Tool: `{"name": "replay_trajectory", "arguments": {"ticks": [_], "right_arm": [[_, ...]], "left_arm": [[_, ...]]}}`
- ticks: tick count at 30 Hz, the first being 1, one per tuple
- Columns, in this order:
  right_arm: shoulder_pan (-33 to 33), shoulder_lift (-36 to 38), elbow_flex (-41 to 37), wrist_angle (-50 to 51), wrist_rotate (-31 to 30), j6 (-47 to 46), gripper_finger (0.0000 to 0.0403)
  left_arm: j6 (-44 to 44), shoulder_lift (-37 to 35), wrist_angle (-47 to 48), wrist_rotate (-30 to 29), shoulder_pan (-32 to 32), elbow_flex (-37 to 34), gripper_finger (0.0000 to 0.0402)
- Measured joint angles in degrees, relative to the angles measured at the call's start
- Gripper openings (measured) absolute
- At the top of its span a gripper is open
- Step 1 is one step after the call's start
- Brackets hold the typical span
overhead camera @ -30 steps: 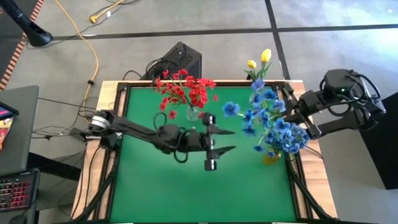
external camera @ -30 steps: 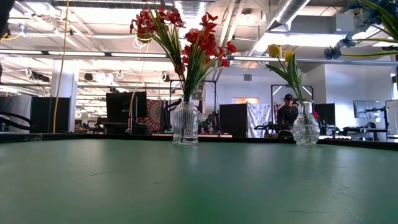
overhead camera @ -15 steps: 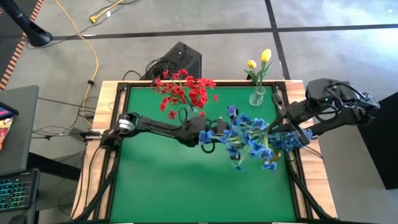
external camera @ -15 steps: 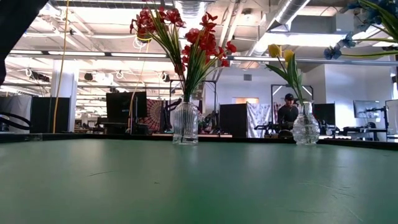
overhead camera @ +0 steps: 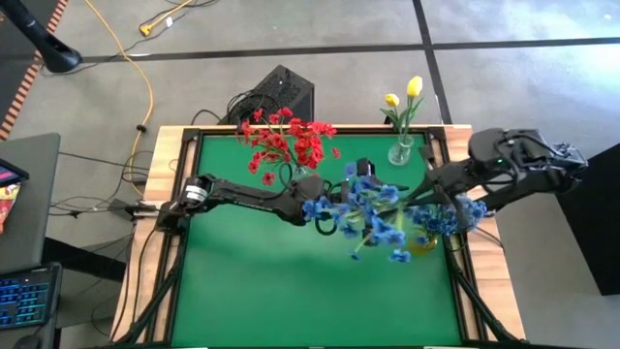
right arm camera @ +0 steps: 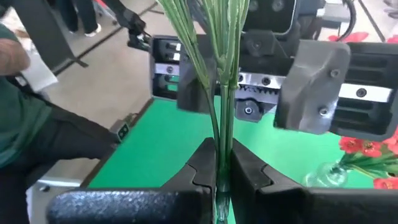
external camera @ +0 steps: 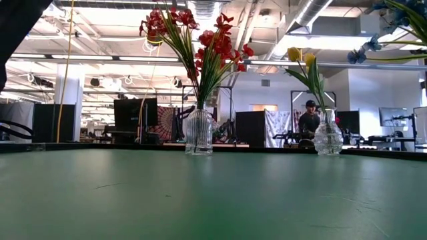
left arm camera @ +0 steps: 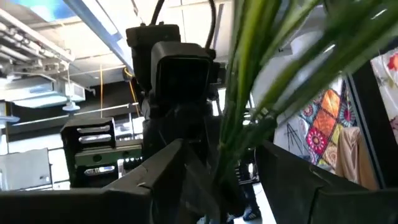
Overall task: Sort flowers into vase by color
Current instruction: Put the blue flowers into the yellow transparent vase
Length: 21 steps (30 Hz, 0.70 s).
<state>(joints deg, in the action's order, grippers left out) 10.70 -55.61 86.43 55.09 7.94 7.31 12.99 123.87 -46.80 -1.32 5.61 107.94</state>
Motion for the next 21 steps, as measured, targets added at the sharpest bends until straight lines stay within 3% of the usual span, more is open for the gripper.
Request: {"name": "replay_trajectory", "arguments": {"ticks": [15, 21], "right_arm": [[0.0, -1.03, 0.0, 0.16, -0.54, 0.22, 0.005], [0.0, -0.48, 0.04, 0.09, -0.54, 0.2, 0.005]], "left_arm": [[-0.74, 0.0, 3.79, -0.61, 0.24, 0.02, 0.0182], [-0.78, 0.0, 1.78, -0.83, 0.2, 0.02, 0.0136]]}}
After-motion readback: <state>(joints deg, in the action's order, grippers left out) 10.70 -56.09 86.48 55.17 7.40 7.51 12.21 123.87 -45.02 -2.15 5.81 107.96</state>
